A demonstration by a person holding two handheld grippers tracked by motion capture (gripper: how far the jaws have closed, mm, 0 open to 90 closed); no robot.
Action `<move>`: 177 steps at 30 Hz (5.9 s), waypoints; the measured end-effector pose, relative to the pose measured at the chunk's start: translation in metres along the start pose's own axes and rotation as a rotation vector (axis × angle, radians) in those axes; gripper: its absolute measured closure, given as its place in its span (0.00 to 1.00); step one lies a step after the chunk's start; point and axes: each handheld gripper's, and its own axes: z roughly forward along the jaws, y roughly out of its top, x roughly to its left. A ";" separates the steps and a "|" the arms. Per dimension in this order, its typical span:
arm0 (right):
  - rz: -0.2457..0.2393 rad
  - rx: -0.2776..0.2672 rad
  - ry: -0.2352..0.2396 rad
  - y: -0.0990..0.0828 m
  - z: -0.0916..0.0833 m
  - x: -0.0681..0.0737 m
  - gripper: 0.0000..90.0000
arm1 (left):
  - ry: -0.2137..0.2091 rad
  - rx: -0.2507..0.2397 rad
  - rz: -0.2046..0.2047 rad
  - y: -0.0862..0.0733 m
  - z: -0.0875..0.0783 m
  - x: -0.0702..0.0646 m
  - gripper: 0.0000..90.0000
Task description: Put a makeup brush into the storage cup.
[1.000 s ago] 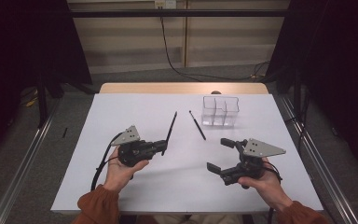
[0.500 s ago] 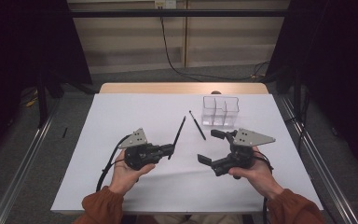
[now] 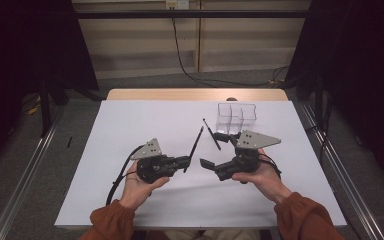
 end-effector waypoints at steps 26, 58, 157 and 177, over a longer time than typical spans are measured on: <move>0.088 0.023 0.059 -0.009 0.010 -0.009 0.67 | -0.028 0.029 0.011 -0.006 0.014 -0.006 0.94; 0.116 0.028 0.107 -0.007 0.008 -0.005 0.93 | -0.021 0.020 0.024 -0.011 0.020 -0.008 0.83; 0.109 0.014 -0.176 0.023 -0.034 -0.082 0.93 | 0.503 -0.111 -0.041 -0.047 -0.123 0.014 0.03; 0.092 0.007 -0.259 0.053 -0.020 -0.113 0.93 | 0.500 -0.083 -0.006 -0.050 -0.121 0.014 0.03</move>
